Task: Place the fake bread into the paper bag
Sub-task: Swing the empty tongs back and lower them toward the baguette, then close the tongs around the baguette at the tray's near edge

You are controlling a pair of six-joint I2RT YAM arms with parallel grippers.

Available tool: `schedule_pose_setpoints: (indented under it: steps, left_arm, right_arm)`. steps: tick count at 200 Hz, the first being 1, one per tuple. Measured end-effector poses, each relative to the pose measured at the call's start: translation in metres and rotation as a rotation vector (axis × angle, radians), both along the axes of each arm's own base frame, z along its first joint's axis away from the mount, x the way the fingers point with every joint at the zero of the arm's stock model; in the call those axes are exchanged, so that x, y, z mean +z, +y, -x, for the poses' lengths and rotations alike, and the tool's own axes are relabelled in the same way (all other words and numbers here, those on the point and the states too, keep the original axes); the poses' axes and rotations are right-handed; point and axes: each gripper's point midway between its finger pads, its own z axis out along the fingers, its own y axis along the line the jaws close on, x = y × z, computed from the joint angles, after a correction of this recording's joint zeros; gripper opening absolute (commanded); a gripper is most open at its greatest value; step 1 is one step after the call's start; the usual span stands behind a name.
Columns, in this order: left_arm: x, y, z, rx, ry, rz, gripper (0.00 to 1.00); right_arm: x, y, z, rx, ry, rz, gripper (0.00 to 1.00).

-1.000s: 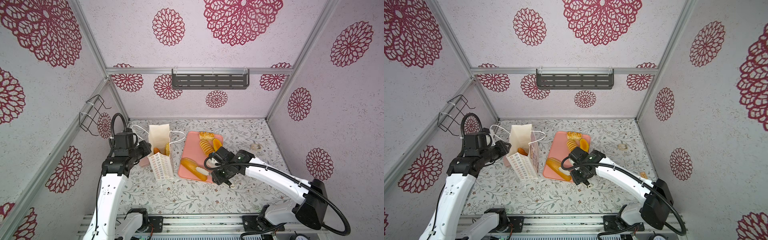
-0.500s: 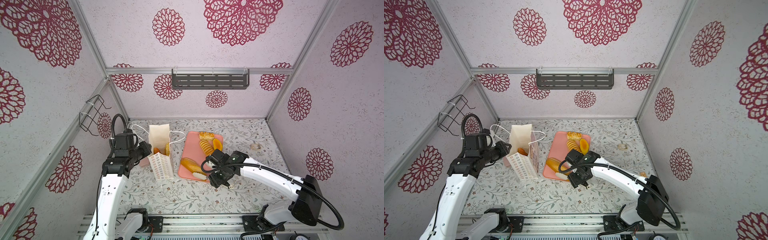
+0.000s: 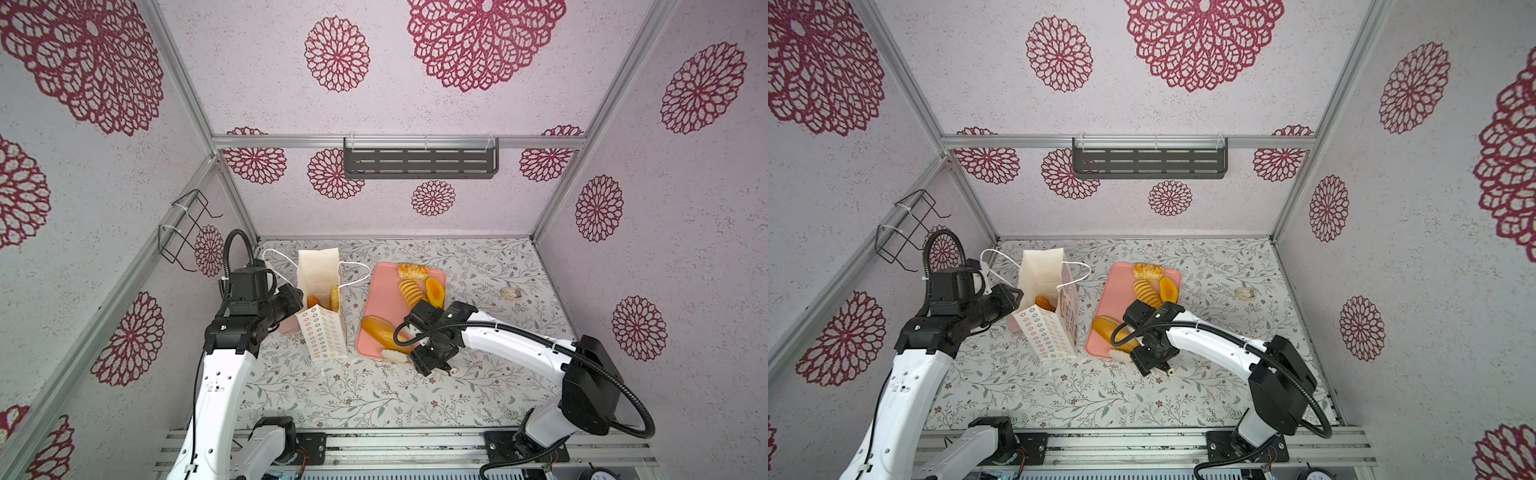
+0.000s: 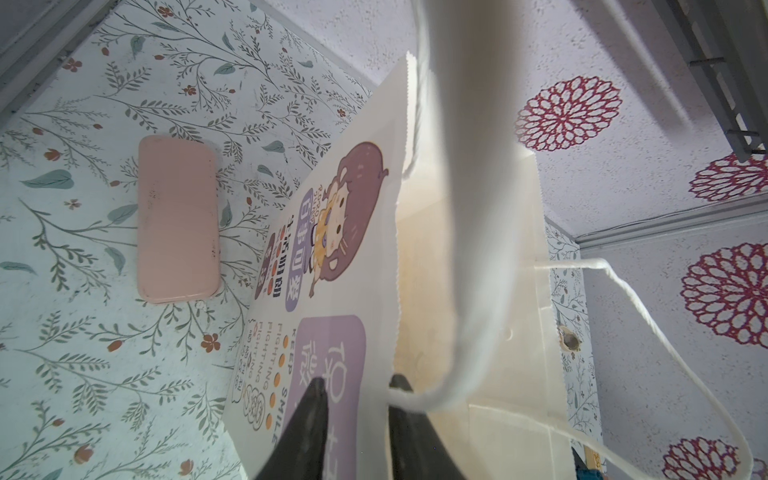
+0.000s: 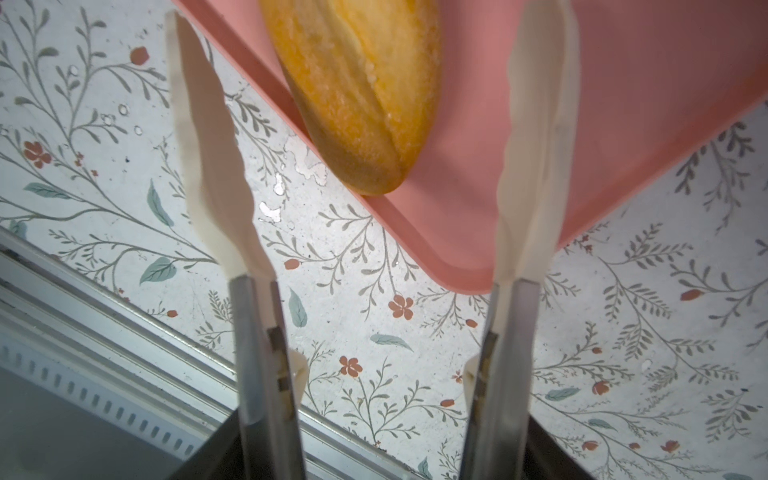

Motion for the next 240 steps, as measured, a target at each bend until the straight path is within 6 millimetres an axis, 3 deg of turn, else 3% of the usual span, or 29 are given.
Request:
schedule_pose_setpoints:
  steps: [138,198,240]
  left_arm:
    - [0.000,0.000,0.000,-0.001,0.000,0.002,0.31]
    - [0.000,0.000,0.000,-0.001,0.001,0.002,0.36]
    - [0.000,0.000,0.000,-0.001,0.001,0.002,0.36]
  right_arm:
    - [-0.002,0.002,-0.013,-0.007,-0.029,-0.007,0.47]
    - [0.010,-0.004,-0.022,-0.043,-0.054,-0.039,0.38]
    - [0.032,-0.010,-0.031,-0.083,-0.093,-0.106,0.34]
